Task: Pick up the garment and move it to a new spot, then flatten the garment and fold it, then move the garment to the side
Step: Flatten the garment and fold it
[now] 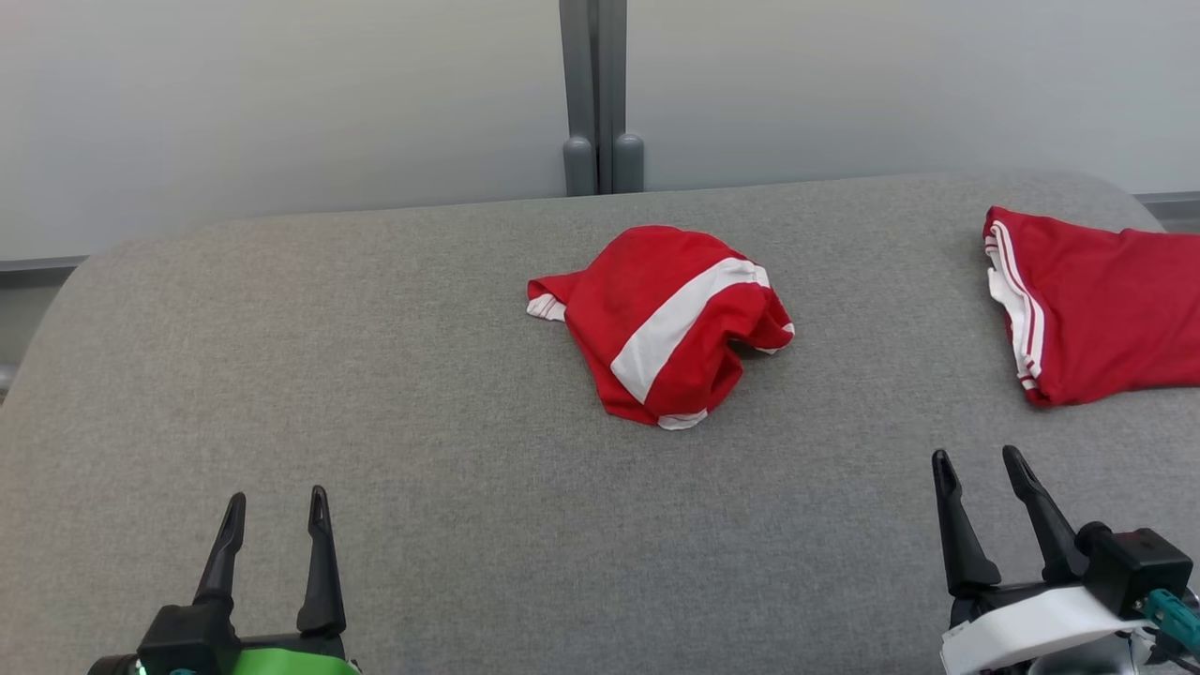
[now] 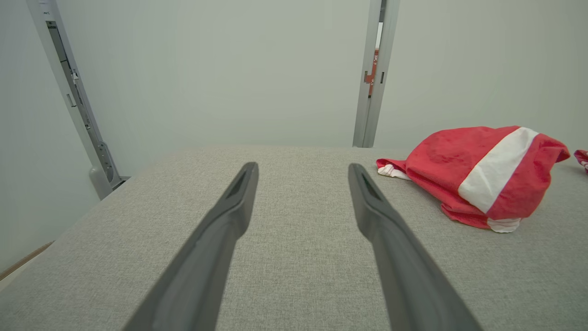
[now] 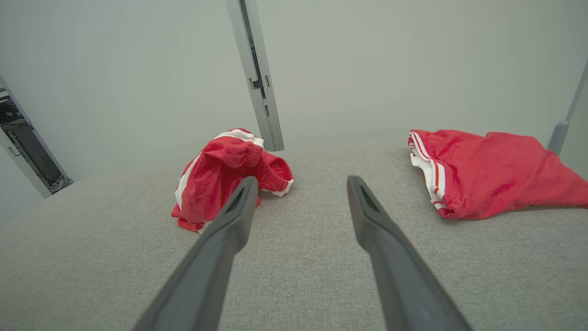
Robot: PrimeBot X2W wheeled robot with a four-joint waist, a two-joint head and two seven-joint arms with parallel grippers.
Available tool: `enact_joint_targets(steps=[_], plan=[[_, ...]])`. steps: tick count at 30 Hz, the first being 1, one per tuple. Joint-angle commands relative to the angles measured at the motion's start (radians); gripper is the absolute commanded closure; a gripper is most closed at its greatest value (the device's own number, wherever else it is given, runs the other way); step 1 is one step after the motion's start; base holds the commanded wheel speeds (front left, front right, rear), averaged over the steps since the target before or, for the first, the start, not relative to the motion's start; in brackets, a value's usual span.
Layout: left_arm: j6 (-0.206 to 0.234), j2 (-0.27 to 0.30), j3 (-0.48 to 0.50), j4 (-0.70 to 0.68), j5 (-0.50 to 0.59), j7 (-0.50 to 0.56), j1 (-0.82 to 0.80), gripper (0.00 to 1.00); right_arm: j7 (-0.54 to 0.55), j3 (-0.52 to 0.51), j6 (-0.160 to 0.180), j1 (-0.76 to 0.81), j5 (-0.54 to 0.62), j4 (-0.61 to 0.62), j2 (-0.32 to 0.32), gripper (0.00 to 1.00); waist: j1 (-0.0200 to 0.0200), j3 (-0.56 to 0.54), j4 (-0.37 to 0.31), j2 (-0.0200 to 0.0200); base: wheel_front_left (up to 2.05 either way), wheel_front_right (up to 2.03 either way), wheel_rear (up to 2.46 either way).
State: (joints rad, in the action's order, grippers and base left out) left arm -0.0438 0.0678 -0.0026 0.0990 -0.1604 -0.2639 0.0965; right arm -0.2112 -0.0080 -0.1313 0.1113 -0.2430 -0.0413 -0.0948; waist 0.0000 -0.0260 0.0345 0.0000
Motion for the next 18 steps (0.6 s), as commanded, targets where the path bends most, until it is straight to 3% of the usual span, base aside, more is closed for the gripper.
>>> enact_joint_targets(steps=[1,9,18], plan=[[0.001,-0.003,0.002,-0.003,0.013,0.000,0.013,0.00,0.004,0.004,0.001,-0.022,0.000,-0.002,-0.007,0.00,0.0000,0.003,0.005,0.0000,0.00,0.00,0.00],[0.001,-0.007,-0.003,0.006,0.012,0.000,-0.009,0.00,0.031,0.038,0.001,-0.137,0.006,-0.049,-0.064,0.00,0.0000,0.019,0.039,0.0000,0.00,0.00,0.00],[0.011,-0.014,-0.028,-0.001,0.007,0.000,-0.047,0.00,0.065,0.110,0.001,-0.378,-0.005,-0.157,-0.165,0.00,0.0000,0.090,0.100,0.0000,0.00,0.00,0.00]])
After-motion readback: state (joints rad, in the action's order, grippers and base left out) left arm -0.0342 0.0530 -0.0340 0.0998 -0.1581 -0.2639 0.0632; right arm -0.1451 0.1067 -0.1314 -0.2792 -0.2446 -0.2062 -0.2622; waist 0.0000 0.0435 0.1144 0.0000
